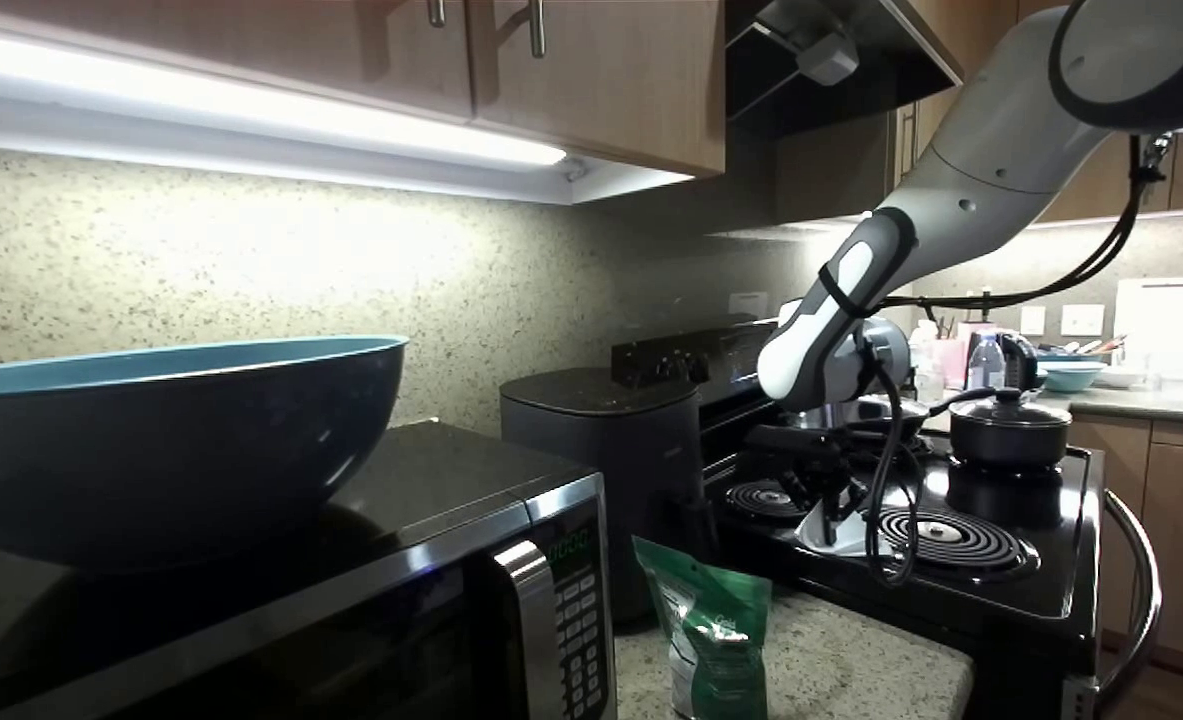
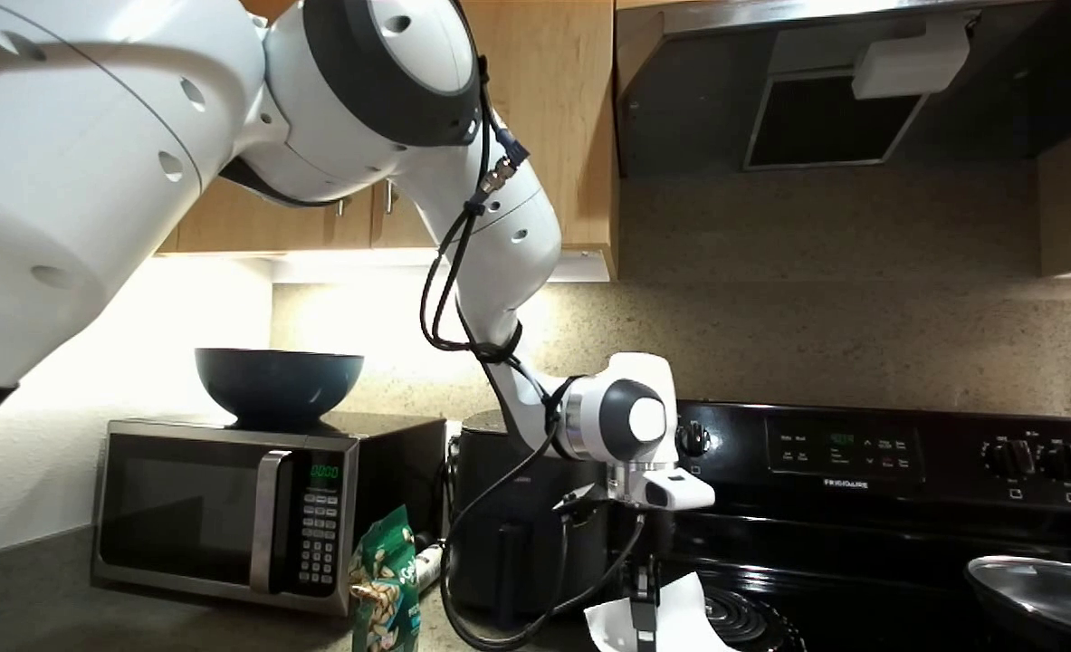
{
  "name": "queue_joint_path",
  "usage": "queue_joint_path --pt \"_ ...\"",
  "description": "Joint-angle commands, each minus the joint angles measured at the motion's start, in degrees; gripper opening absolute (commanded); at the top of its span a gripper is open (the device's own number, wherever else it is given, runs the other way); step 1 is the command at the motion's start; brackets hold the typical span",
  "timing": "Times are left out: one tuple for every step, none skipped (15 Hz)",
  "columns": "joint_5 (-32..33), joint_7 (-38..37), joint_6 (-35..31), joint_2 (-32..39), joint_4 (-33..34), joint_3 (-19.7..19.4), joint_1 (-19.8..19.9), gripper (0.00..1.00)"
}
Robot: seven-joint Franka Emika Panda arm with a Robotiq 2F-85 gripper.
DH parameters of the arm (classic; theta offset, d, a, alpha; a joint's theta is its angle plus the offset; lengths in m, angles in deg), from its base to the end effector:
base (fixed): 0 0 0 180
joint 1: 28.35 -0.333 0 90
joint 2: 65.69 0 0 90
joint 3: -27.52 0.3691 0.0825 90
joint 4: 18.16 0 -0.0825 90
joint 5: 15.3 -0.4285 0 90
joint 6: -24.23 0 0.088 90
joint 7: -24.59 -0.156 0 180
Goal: Pick up the wipe and clean the left part of the stove
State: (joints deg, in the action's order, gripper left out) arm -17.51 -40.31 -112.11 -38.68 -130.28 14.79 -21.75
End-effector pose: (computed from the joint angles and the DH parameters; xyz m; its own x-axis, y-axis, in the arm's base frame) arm 0.6295 -0.2164 0.2014 0.0953 -0.9941 0.0523 -0.9937 -0.0919 0.0643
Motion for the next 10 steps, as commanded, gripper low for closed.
queue_joint_path --pt "-1.7 -0.6 2.3 -0.9 -1.0 -1.1 0.4 0.09" --pt "1.7 -4.6 -0.2 0.0 -1.2 -3.6 -1.2 0.08" --pt "3.7 -7.9 -1.9 0.4 -1.2 -5.4 -2.2 0.08" --pt "6.6 -10.6 -3.7 0.9 -1.2 -7.4 -3.0 0.08" --pt "8.9 -13.4 -4.7 1.1 -1.0 -8.9 -3.7 0.08" --pt "11.3 -16.5 -5.9 1.2 -0.8 -10.4 -4.6 0.08" --pt "13.4 -19.8 -7.0 1.1 -0.6 -11.6 -5.9 0.08" --pt "16.4 -23.5 -7.9 1.1 -0.4 -13.2 -7.2 0.08" --pt "19.3 -27.3 -8.5 1.2 -0.1 -14.9 -8.7 0.08" --pt "22.3 -31.6 -8.9 1.1 0.1 -16.6 -10.2 0.08"
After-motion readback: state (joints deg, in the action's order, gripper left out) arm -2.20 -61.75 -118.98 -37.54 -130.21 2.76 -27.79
